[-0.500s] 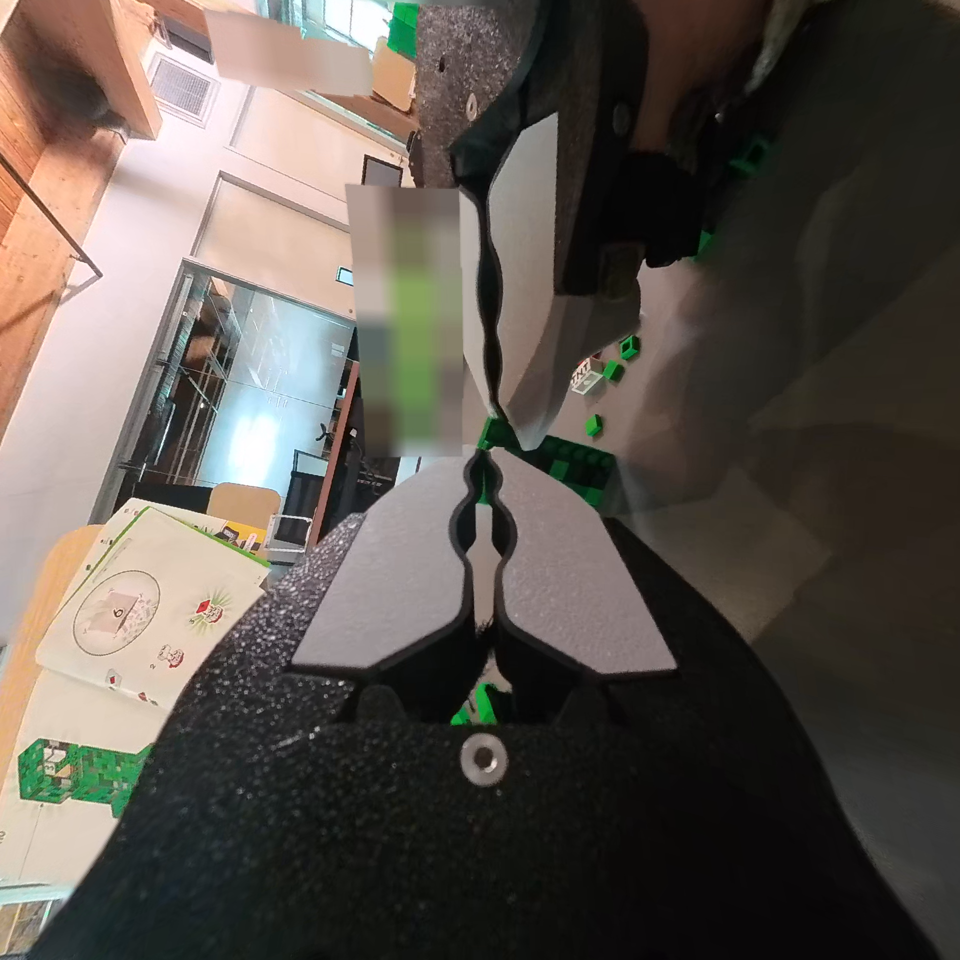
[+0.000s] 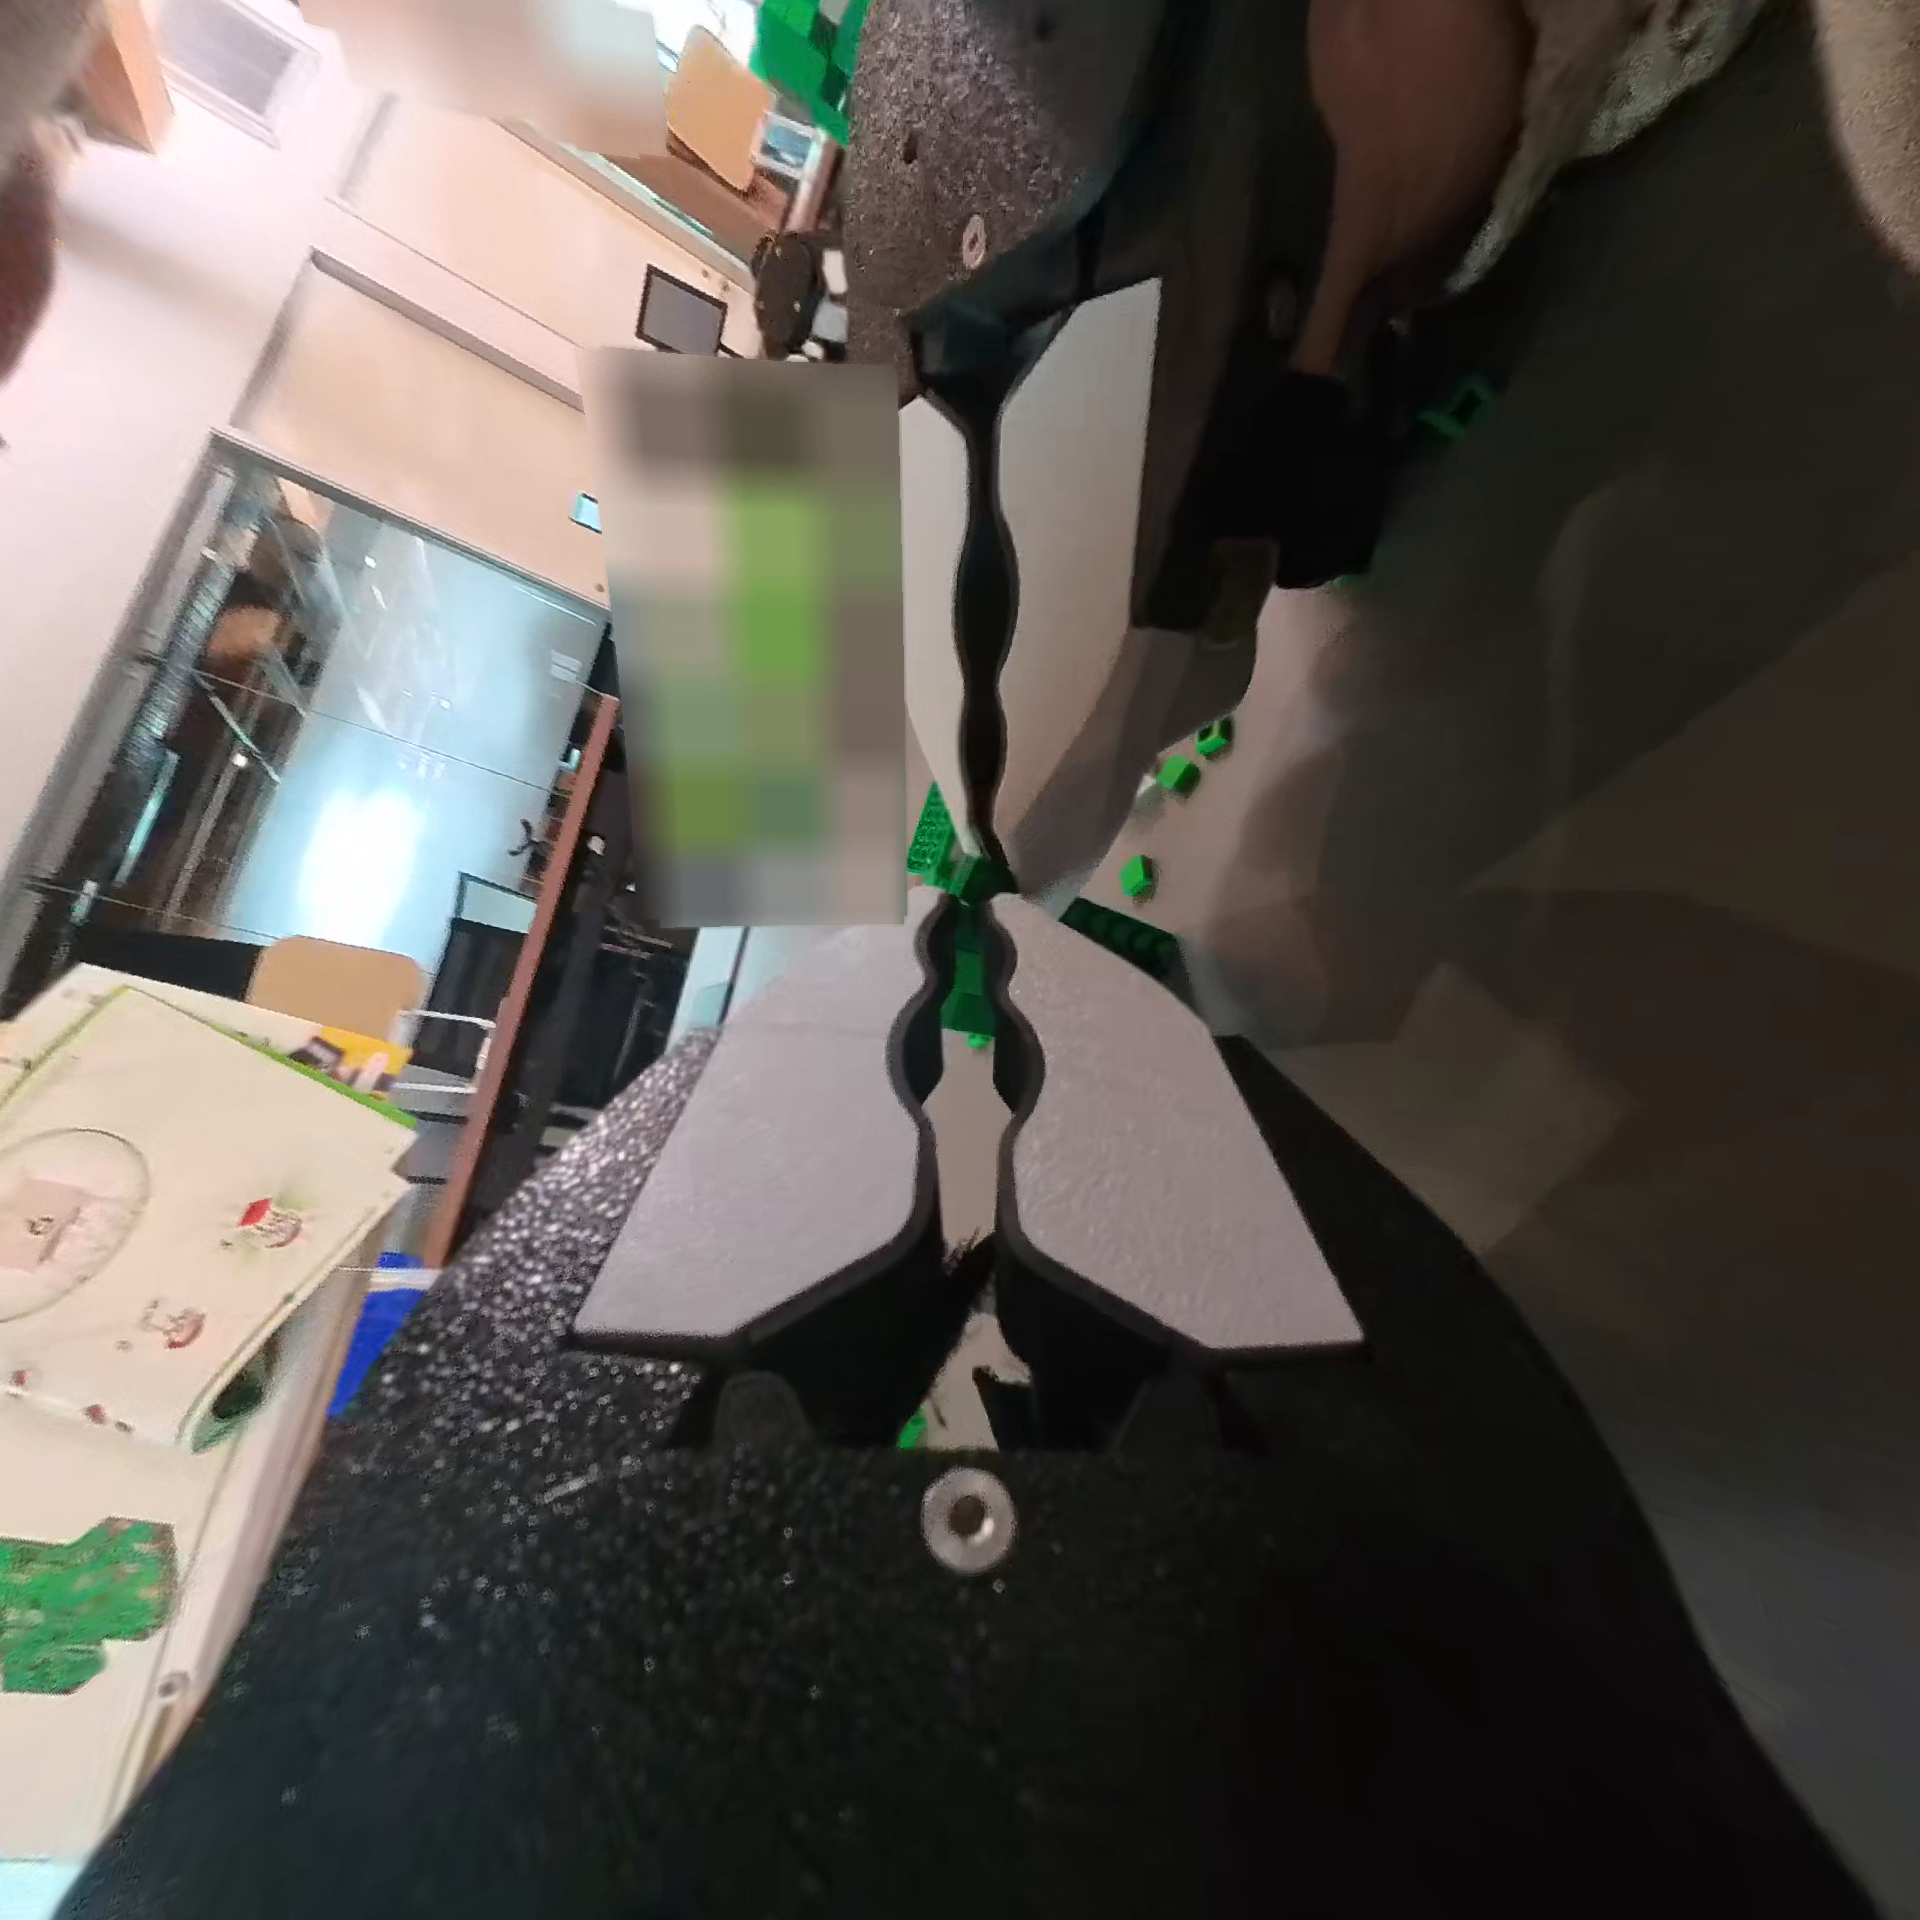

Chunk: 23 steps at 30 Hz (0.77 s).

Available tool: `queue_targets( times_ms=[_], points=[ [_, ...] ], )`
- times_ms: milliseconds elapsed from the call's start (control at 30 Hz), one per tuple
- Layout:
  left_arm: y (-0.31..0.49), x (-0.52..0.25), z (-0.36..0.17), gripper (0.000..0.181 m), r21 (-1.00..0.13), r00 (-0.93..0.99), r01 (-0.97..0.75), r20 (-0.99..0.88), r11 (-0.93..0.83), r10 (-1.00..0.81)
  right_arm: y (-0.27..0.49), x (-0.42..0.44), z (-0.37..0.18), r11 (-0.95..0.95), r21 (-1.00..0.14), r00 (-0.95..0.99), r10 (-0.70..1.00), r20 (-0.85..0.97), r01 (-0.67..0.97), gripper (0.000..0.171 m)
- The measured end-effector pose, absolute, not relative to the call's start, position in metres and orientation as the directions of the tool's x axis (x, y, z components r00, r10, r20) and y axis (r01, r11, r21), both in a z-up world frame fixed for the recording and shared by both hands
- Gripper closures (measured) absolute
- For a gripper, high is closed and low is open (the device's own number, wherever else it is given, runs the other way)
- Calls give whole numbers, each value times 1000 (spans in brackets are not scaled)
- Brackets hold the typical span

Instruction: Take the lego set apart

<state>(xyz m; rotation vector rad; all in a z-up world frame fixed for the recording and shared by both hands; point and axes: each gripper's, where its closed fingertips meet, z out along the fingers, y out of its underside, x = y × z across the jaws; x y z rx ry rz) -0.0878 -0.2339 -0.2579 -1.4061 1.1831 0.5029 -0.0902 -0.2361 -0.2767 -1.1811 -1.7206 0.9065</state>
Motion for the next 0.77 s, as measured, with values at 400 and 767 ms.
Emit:
queue_targets(
  times_ms=[400,767],
  points=[
    [-244,-89,-310,181,-442,341,-896,-731,31,-591,-229,-92,-298,328,-819,-204,944,260,471,163],
    [-234,-100,-262,181,-444,371,-871,-876,212,-309,-223,-92,-271,221,-917,-178,969,169,332,168]
  ],
)
